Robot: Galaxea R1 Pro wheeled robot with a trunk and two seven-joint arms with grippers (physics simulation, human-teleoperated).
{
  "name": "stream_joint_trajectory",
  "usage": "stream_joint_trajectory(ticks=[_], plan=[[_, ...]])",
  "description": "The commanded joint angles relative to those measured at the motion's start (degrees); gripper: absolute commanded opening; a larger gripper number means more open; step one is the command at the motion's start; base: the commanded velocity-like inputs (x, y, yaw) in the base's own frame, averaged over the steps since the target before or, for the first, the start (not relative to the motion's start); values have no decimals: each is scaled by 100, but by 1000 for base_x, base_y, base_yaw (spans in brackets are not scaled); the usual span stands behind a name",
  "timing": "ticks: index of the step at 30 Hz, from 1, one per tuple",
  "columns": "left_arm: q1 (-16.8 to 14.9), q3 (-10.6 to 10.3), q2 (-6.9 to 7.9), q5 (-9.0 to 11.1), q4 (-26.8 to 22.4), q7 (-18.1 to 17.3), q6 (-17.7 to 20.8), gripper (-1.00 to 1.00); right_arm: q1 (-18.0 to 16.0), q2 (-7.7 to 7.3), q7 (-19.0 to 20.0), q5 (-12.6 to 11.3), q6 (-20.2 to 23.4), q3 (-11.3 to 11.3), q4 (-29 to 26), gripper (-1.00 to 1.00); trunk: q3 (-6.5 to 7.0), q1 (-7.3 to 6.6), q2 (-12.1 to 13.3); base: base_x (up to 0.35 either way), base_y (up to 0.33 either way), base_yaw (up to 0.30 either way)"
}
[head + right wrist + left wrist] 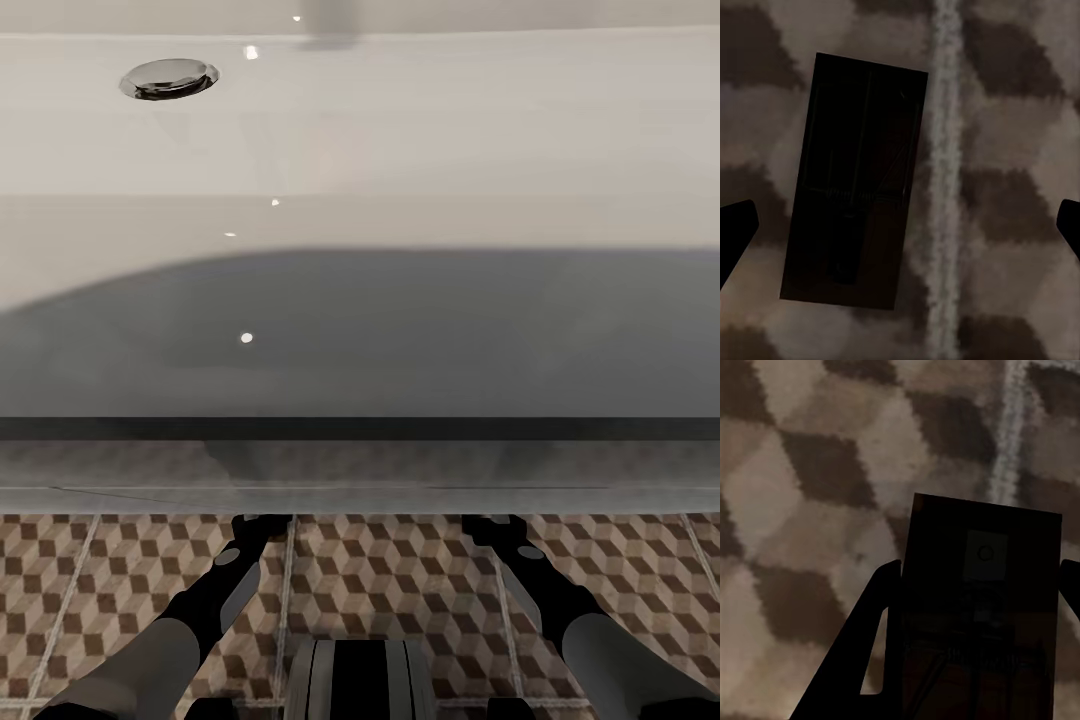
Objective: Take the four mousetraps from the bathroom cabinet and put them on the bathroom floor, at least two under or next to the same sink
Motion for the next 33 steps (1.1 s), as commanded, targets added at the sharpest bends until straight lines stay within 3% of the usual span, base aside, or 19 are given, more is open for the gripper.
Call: stream_joint_trajectory(ticks=[1, 3, 4, 33], plan=[[-3, -50, 5, 30, 2, 67, -25, -100, -3, -6, -31, -60, -21, 48, 3, 100, -3, -1, -1, 0, 0, 0], [-3, -52, 5, 30, 3, 66, -25, -100, -5, -6, -31, -60, -21, 48, 3, 100, -3, -1, -1, 0, 0, 0], [-5, -53, 5, 29, 3, 67, -25, 100, -5, -6, -31, -60, -21, 48, 3, 100, -3, -1, -1, 0, 0, 0], [-6, -53, 1, 27, 2, 69, -29, 100, -6, -6, -31, -60, -21, 48, 3, 100, -3, -1, -1, 0, 0, 0]])
